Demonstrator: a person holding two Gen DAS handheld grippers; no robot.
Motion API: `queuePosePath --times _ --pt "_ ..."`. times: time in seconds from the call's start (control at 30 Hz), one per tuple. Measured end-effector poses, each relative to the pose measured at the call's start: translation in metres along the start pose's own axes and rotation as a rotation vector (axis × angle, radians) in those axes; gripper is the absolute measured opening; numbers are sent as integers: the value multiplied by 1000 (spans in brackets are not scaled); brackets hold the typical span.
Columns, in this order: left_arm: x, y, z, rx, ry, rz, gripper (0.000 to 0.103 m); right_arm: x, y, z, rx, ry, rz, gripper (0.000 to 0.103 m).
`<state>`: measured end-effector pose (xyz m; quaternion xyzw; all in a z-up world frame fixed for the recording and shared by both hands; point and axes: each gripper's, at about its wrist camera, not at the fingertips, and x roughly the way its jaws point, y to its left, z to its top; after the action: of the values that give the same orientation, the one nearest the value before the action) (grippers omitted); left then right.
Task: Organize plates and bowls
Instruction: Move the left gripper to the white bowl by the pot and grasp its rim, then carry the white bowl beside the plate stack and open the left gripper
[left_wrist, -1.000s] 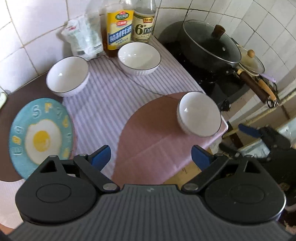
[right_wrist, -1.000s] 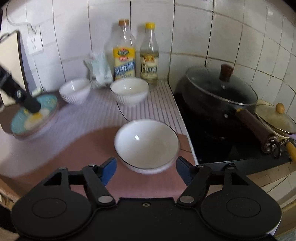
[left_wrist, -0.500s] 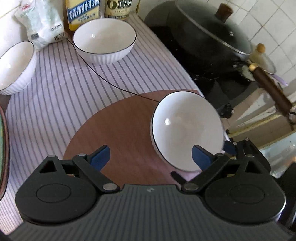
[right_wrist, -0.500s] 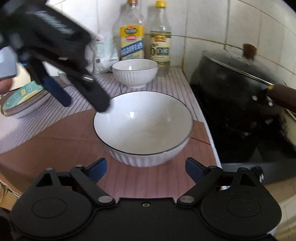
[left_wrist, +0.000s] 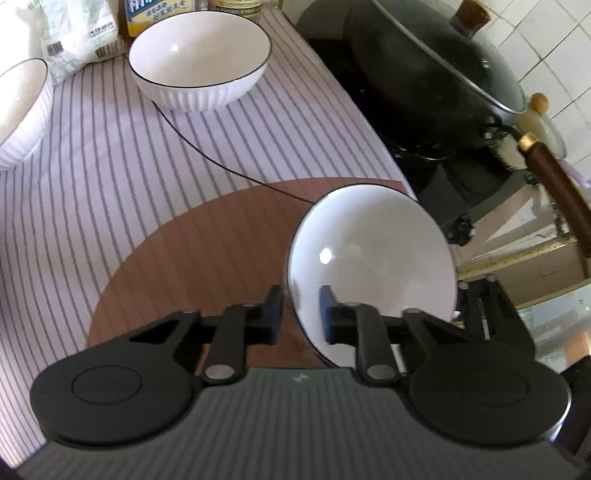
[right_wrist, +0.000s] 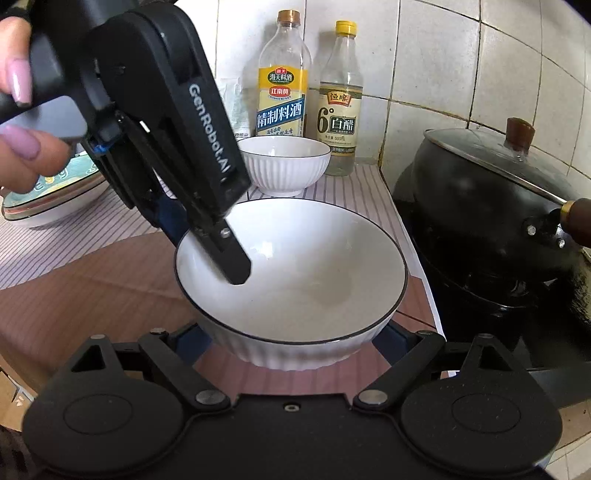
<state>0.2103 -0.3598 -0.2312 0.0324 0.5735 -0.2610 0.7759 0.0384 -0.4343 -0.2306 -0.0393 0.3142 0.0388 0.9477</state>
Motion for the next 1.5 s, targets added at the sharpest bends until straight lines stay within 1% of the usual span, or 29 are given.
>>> queuePosePath --times 0.13,0.23,0.43,0.6,0.8,1.0,1.2,1.3,1.5 --pt "-5 -5 -5 29 -15 19 16 -1 -4 5 47 1 15 94" --pt "-11 -4 -8 30 -19 12 16 -7 -2 6 61 -9 12 94" --pt "-29 -2 -17 47 -50 15 16 -19 7 11 40 -30 5 94" --pt "-46 8 -30 18 -76 26 16 -26 18 19 -10 -38 31 94" --pt "-73 31 -48 -35 -114 69 16 -31 41 33 -96 -64 100 94" --pt "-92 72 -66 -142 -133 127 16 -21 70 46 -203 -86 205 94" --pt "-98 109 -78 -236 -135 180 16 4 100 56 -297 -95 309 94" --pt "-98 124 -82 -268 -134 195 16 17 112 58 -311 -90 353 94" --pt "-88 137 -87 -279 -130 228 16 43 129 60 -342 -48 376 93"
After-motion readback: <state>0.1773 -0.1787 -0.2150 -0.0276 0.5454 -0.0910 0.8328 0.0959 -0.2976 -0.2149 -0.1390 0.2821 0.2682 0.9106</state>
